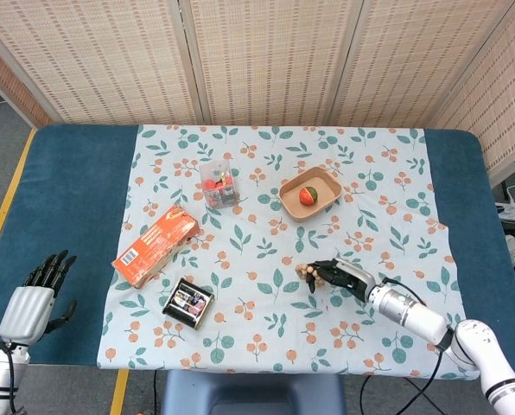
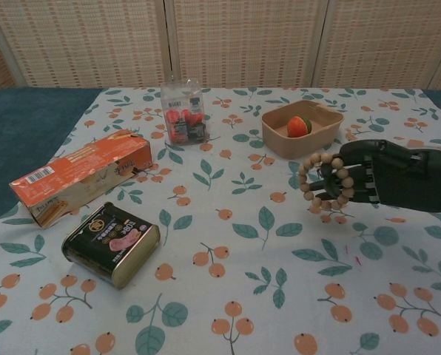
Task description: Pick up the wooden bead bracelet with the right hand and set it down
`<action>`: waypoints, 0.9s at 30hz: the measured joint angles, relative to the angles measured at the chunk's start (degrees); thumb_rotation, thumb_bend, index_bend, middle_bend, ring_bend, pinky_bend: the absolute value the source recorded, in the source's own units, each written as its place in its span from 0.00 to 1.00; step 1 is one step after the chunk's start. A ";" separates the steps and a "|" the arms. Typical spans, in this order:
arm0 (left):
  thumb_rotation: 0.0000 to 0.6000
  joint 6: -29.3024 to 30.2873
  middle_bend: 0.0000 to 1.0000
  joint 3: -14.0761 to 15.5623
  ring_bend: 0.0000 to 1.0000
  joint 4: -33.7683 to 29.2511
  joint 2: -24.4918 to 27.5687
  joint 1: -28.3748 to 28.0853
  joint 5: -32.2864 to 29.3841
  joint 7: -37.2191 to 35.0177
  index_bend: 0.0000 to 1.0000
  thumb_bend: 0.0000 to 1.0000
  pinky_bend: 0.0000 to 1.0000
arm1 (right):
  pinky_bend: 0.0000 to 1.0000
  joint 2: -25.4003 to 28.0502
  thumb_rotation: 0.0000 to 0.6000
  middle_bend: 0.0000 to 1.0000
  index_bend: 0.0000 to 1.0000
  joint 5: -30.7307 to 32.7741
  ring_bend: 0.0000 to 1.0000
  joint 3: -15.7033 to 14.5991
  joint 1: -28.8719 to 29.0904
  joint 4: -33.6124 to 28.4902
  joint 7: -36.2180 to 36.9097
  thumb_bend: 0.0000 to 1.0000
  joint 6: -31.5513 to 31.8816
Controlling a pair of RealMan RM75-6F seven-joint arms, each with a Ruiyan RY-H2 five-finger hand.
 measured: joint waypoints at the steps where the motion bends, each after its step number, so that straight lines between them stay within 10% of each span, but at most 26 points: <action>1: 1.00 0.03 0.00 0.01 0.00 -0.02 0.04 0.02 0.01 -0.04 0.00 0.43 0.19 | 0.00 0.23 0.37 0.57 0.50 1.08 0.08 -0.69 0.32 0.16 1.60 0.31 -0.51; 7: 1.00 0.27 0.00 -0.15 0.00 0.03 0.20 0.09 -0.06 -0.52 0.00 0.43 0.19 | 0.00 -0.74 0.37 0.57 0.51 3.83 0.08 -2.66 0.92 1.52 3.41 0.26 -2.75; 17: 1.00 -0.05 0.00 -0.19 0.00 0.31 0.29 -0.02 -0.20 -1.11 0.00 0.43 0.19 | 0.00 -4.78 0.62 0.60 0.56 5.42 0.10 -0.43 -3.07 3.80 -2.75 0.58 -4.82; 27: 1.00 -0.11 0.00 -0.18 0.00 0.27 0.02 -0.04 -0.25 -0.47 0.00 0.43 0.19 | 0.00 -5.27 0.77 0.61 0.58 5.79 0.11 1.20 -4.06 4.96 -4.56 0.68 -6.20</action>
